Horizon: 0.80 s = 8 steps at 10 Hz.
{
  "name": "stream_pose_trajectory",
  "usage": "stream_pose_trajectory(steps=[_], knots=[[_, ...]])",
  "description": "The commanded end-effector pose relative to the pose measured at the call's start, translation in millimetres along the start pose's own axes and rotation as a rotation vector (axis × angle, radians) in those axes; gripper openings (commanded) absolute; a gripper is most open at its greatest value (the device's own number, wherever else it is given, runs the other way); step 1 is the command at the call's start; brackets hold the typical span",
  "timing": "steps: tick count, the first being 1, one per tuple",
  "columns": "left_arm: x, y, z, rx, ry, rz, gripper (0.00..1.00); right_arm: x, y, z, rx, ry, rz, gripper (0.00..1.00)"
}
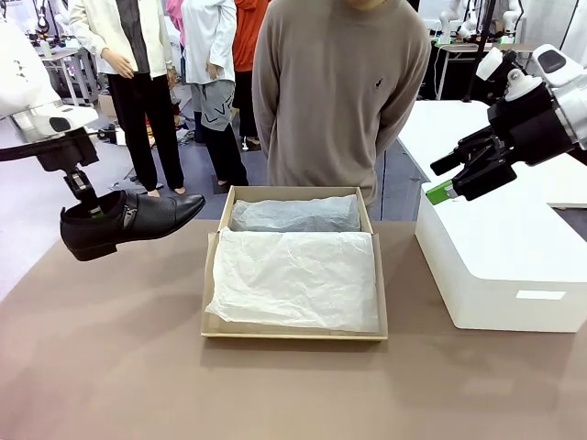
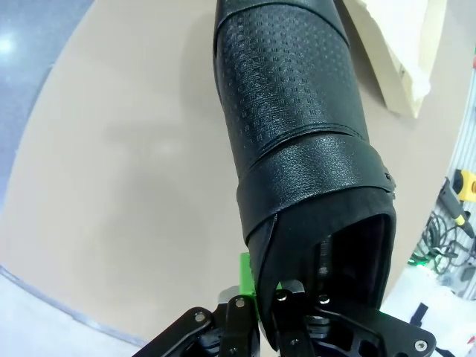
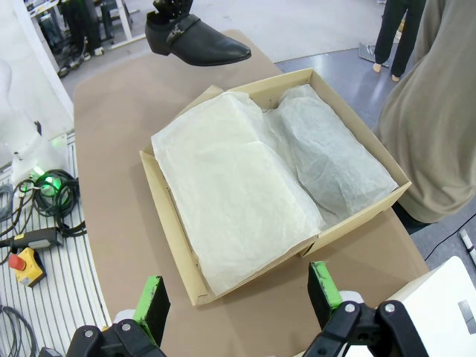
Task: Pack the shoes into the box.
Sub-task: Place the other shoe of the Shoes into the Shoes Box.
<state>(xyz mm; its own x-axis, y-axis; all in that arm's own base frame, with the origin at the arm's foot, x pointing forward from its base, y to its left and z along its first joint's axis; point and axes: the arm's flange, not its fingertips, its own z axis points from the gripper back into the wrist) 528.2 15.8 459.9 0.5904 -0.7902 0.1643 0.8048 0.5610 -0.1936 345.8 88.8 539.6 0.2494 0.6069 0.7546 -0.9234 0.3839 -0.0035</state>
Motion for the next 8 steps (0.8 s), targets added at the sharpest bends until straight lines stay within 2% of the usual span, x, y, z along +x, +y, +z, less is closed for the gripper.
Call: stream_pose_trajectory(steps=[1, 4, 5, 8], knots=[[-0.2, 0.8, 2.7, 0.012, -0.006, -0.02, 0.0, 0.3, -3.8, -2.1, 0.012, -0.033, 0.026, 1.0], [1.3, 0.0, -1.9, -0.001, 0.002, -0.004, 0.0, 0.3, -3.8, -2.1, 0.012, -0.033, 0.026, 1.0], [4.1, -8.5, 2.8, 0.003, -0.036, 0.086, 0.0, 0.3, -3.8, -2.1, 0.012, -0.033, 0.026, 1.0], [23.8, -39.6, 29.2, 0.015, -0.06, 0.424, 0.0, 0.3, -3.8, -2.1, 0.012, -0.033, 0.026, 1.0]])
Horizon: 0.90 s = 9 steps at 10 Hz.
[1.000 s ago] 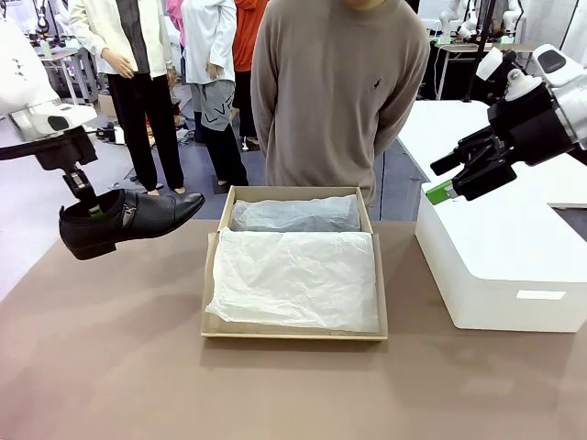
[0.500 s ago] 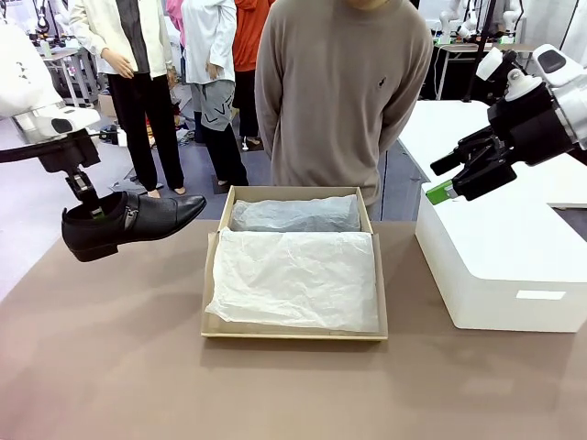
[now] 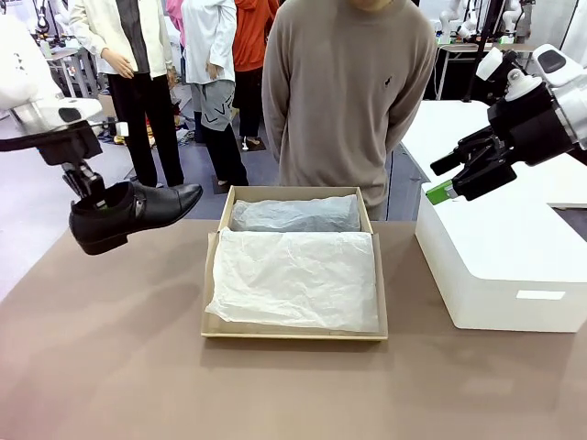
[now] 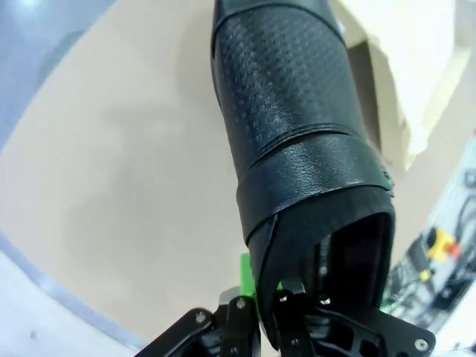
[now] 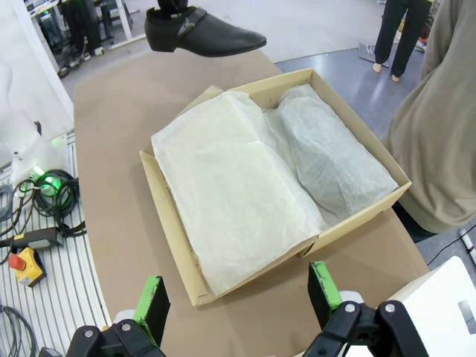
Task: Pack the shoes into the box.
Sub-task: Place the other shoe of the Shoes into the Shoes Box.
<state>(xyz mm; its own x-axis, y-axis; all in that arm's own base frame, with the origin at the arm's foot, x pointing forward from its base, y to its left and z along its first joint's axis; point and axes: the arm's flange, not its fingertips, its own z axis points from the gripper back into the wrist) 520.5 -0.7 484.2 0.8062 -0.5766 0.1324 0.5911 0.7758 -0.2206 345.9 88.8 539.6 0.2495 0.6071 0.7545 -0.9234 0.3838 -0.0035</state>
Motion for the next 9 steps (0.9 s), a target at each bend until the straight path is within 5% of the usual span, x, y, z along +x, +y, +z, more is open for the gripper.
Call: stream_pose_trajectory(steps=[1, 6, 7, 8, 9], knots=[[11.8, -33.3, 16.1, -0.026, -0.017, 0.204, 0.0, 0.4, -3.8, -2.0, 0.012, -0.033, 0.025, 1.0], [36.8, -78.8, 20.8, 0.108, -0.065, 0.634, 0.0, 0.4, -3.8, -2.0, 0.012, -0.033, 0.025, 1.0], [33.2, -82.3, 22.9, 0.199, -0.092, 0.674, 0.0, 0.4, -3.8, -2.0, 0.012, -0.033, 0.025, 1.0], [39.1, -72.1, 18.3, 0.037, -0.037, 0.571, 0.0, 0.4, -3.8, -2.0, 0.012, -0.033, 0.025, 1.0], [39.1, -72.1, 18.3, 0.037, -0.037, 0.571, 0.0, 0.4, -3.8, -2.0, 0.012, -0.033, 0.025, 1.0]])
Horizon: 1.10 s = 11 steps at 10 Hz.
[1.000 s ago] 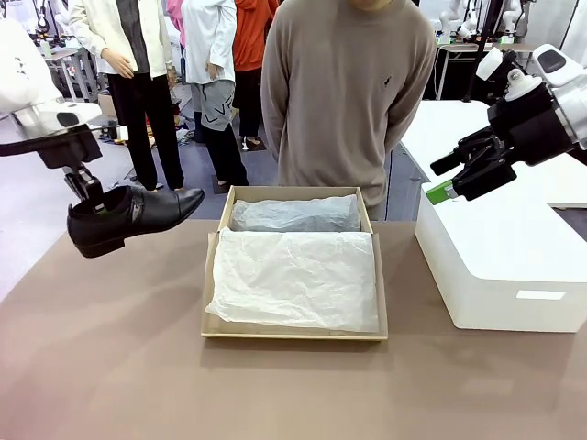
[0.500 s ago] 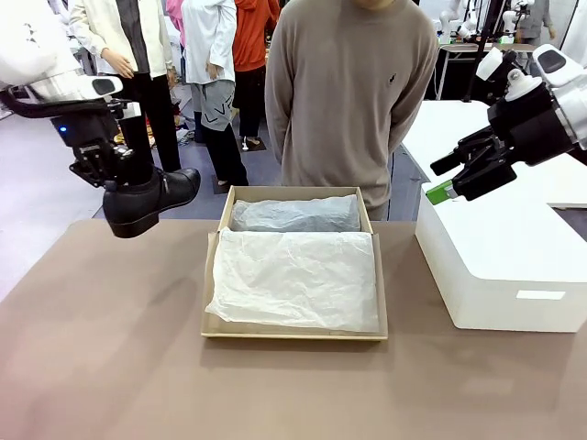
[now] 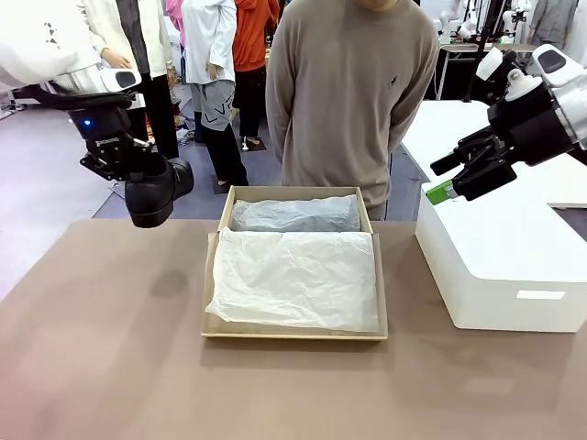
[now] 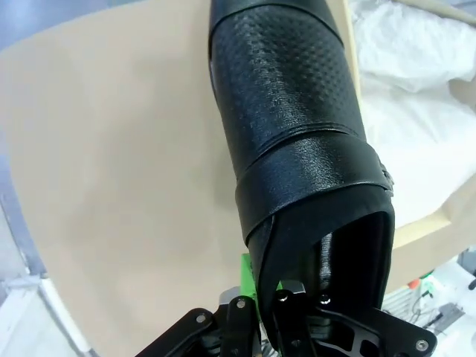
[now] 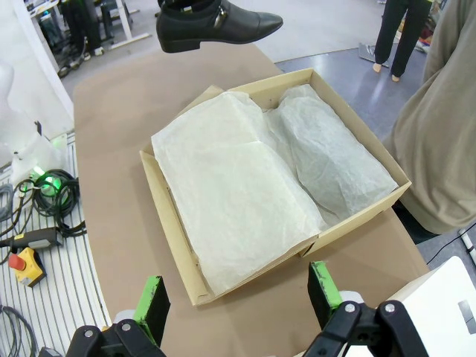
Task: Pack the shoes into the box.
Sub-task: Place the other shoe of the Shoes into the Shoes Box.
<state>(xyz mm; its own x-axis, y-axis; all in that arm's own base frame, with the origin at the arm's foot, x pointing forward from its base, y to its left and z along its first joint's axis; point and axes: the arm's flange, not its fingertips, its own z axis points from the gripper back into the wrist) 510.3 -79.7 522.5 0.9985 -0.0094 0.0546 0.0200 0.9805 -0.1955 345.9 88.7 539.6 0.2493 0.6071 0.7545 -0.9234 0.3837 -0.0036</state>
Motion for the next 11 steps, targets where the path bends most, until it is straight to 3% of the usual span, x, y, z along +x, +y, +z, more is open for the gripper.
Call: stream_pose_trajectory(steps=[1, 5, 7, 8, 11], knots=[[-0.4, 5.0, 1.6, -0.041, 0.028, -0.04, 0.0, 0.4, -3.8, -2.1, 0.012, -0.033, 0.025, 1.0], [-0.4, 2.9, -6.7, -0.017, 0.033, -0.03, 0.0, 0.4, -3.8, -2.1, 0.012, -0.033, 0.025, 1.0], [-4.9, -33.6, 0.1, 0.011, 0.025, 0.07, 0.0, 0.4, -3.8, -2.1, 0.012, -0.033, 0.025, 1.0], [-7.4, -50.9, 2.8, 0.04, 0.021, 0.138, 0.0, 0.4, -3.8, -2.1, 0.012, -0.033, 0.025, 1.0], [-16.4, -92.1, 11.6, -0.018, -0.016, 0.496, 0.0, 0.4, -3.8, -2.1, 0.012, -0.033, 0.025, 1.0]])
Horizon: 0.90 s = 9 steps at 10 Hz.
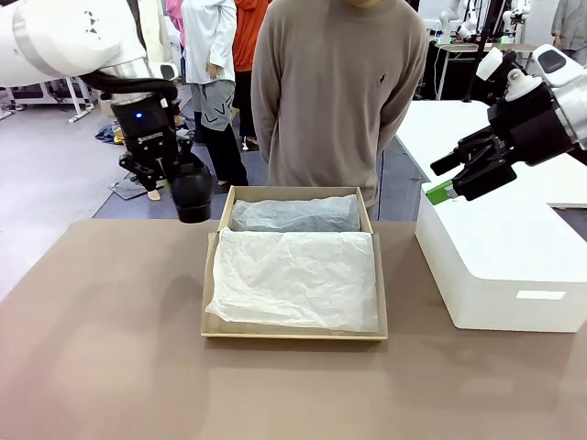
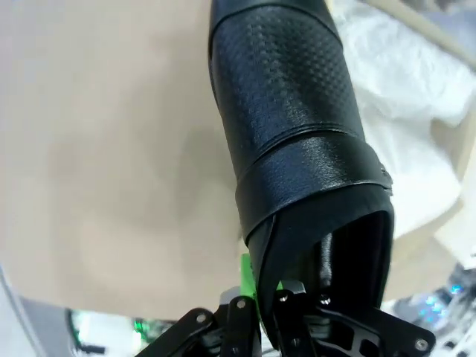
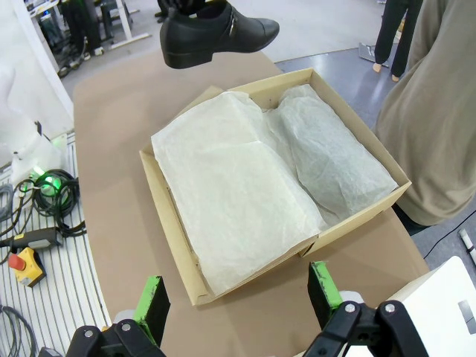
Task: Pack the shoes into the box.
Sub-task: Place the other shoe of the Shoes into the Shoes Box.
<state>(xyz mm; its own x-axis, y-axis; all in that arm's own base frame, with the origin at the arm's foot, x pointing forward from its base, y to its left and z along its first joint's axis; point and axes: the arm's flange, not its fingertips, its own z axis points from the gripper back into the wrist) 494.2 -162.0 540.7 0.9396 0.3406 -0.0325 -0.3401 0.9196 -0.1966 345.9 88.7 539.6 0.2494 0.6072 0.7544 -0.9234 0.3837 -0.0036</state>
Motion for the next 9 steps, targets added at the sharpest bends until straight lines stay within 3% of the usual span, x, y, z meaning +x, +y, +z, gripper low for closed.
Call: stream_pose_trajectory(steps=[1, 3, 5, 6, 9], knots=[[-11.4, -15.4, 9.9, -0.023, -0.047, 0.204, 0.0, 0.4, -3.7, -2.1, 0.012, -0.033, 0.025, 1.0], [-17.7, -28.7, 11.5, -0.031, -0.114, 0.335, 0.0, 0.4, -3.7, -2.1, 0.012, -0.033, 0.025, 1.0], [-23.1, -30.1, 11.9, 0.08, -0.149, 0.342, 0.0, 0.4, -3.7, -2.1, 0.012, -0.033, 0.025, 1.0], [-16.8, -29.2, 8.3, -0.029, -0.082, 0.321, 0.0, 0.4, -3.7, -2.1, 0.012, -0.033, 0.025, 1.0], [-16.8, -29.2, 8.3, -0.029, -0.082, 0.321, 0.0, 0.4, -3.7, -2.1, 0.012, -0.033, 0.025, 1.0]])
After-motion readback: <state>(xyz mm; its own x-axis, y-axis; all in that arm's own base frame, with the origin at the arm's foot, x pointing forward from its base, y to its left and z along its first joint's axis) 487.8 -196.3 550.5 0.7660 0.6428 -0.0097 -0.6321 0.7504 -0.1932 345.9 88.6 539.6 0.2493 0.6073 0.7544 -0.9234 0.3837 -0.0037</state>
